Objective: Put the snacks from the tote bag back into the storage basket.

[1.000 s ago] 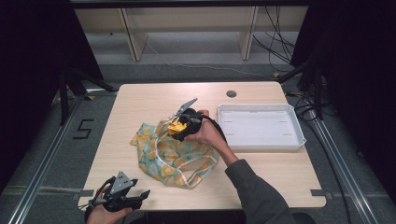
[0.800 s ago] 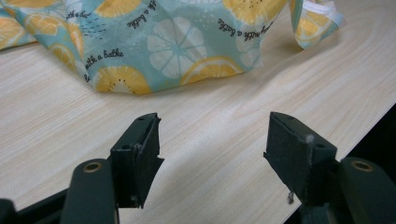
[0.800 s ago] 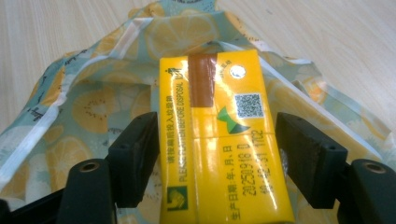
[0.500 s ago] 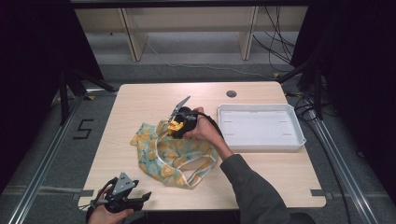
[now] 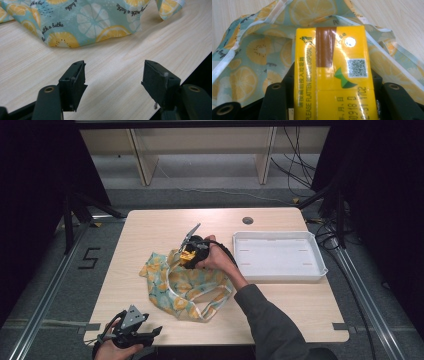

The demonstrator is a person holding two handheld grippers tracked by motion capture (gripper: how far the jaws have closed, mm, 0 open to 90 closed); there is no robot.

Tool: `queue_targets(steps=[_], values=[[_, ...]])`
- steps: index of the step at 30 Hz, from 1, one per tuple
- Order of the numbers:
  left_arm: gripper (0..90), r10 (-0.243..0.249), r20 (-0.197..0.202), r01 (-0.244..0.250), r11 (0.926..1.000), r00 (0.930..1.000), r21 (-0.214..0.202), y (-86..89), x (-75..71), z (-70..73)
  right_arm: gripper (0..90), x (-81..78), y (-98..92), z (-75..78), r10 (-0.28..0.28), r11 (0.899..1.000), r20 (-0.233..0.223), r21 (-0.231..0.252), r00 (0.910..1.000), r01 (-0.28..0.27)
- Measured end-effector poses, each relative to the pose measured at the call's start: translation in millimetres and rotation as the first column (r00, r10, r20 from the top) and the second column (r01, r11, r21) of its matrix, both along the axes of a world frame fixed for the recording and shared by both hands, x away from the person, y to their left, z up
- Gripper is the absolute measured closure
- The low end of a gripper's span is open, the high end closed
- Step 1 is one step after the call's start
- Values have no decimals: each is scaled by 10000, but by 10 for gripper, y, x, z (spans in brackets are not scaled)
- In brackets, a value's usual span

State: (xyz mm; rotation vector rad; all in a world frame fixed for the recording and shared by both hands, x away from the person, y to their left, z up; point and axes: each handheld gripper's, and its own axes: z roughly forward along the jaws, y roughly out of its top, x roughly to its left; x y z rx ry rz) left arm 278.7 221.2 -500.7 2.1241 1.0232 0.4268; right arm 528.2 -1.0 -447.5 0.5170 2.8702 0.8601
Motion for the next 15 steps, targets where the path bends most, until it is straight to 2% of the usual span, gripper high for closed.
queue_targets(steps=[8,9,15], values=[[345,-22,-115,22,10000,9999,-21,-4,-1,-14,479,4,35,-4,31,9998,-67,-172,10000,-32],[345,28,-121,-27,10000,9999,72,-3,0,-13,483,4,40,-6,77,9998,-4,-203,10000,-77],[345,1,-160,0,10000,9999,18,-5,-2,-20,500,-3,55,9,318,9983,180,-494,9993,-308]])
